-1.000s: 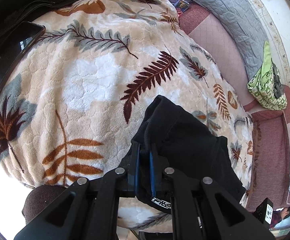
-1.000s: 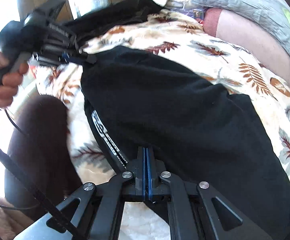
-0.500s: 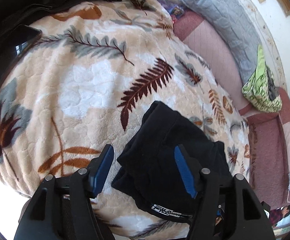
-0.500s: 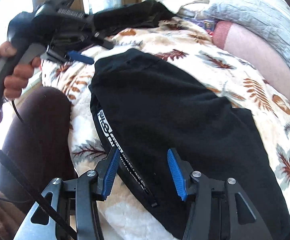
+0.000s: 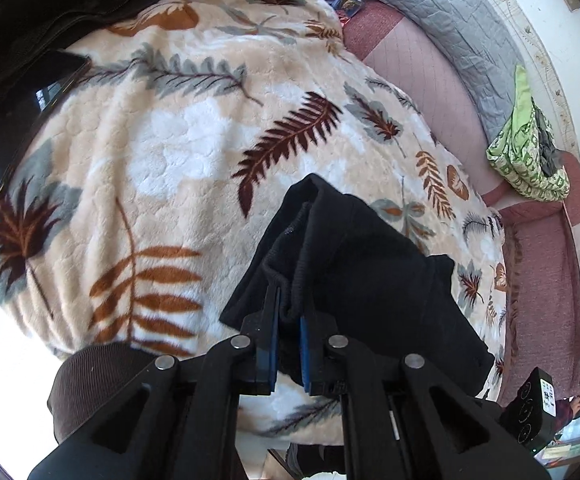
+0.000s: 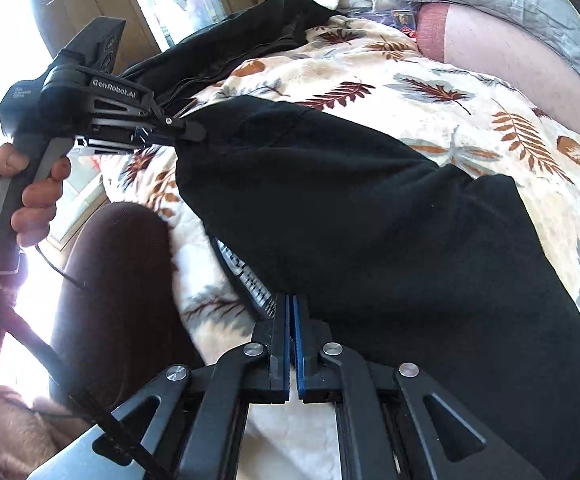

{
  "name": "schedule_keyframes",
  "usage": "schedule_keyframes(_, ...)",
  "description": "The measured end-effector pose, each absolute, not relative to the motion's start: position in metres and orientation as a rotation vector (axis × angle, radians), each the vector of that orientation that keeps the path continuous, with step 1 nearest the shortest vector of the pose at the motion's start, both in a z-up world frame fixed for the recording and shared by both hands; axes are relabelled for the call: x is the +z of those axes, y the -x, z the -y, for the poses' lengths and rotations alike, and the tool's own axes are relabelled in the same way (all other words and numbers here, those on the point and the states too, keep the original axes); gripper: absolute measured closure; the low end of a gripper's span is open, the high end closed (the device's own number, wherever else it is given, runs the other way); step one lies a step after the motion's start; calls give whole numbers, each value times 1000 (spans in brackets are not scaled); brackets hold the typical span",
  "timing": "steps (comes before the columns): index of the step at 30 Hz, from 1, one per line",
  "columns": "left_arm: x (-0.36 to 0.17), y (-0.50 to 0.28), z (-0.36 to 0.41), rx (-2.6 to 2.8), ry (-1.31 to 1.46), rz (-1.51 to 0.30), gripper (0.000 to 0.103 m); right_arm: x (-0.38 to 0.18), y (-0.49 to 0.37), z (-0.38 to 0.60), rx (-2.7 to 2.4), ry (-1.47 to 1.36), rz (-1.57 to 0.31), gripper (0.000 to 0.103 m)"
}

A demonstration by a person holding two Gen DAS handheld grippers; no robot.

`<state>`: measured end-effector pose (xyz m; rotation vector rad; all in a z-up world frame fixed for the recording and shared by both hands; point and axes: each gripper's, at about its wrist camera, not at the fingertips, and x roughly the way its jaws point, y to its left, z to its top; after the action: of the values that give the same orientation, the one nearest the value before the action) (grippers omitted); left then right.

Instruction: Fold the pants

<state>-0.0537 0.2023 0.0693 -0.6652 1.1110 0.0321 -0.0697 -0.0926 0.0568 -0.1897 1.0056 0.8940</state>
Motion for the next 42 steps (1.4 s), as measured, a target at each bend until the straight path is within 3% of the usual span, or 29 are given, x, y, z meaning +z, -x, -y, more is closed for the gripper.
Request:
schedule_keyframes(5,32,59,-206,79,725,-1189,93,38,80,97,905,184,-1065,101)
schedule_keyframes(10,58,74,-215,57,731,-1086,85,23,84,98,896,189,-1096,95)
schedule_keyframes(12,75,83,-221,83,711,-1035,75,35,88,104,904,198,-1069,82)
schedule_keyframes(14,92,89,-223,91,704,-971,66,52,91,117,901,181,-1010,50)
schedule_keyframes(15,98,89,-221,82,693,-951,66,58,89,124,888,167,-988,48)
schedule_keyframes(20,103,61,-181,14,597,-952,63,70,53,147,786,71,-957,48)
schedule_keyframes(28,33,31,-149,7,571,-1140,65,22,35,155,763,-25,-1124,49)
schedule_keyframes(33,55,48,-168,2,608,-1090,64,20,35,180,732,-34,-1149,49)
schedule_keyframes(37,83,52,-175,22,606,-1009,51,30,36,200,680,-15,-1137,48)
schedule_keyframes(42,90,24,-160,-21,575,-975,51,53,21,221,624,-57,-1061,48)
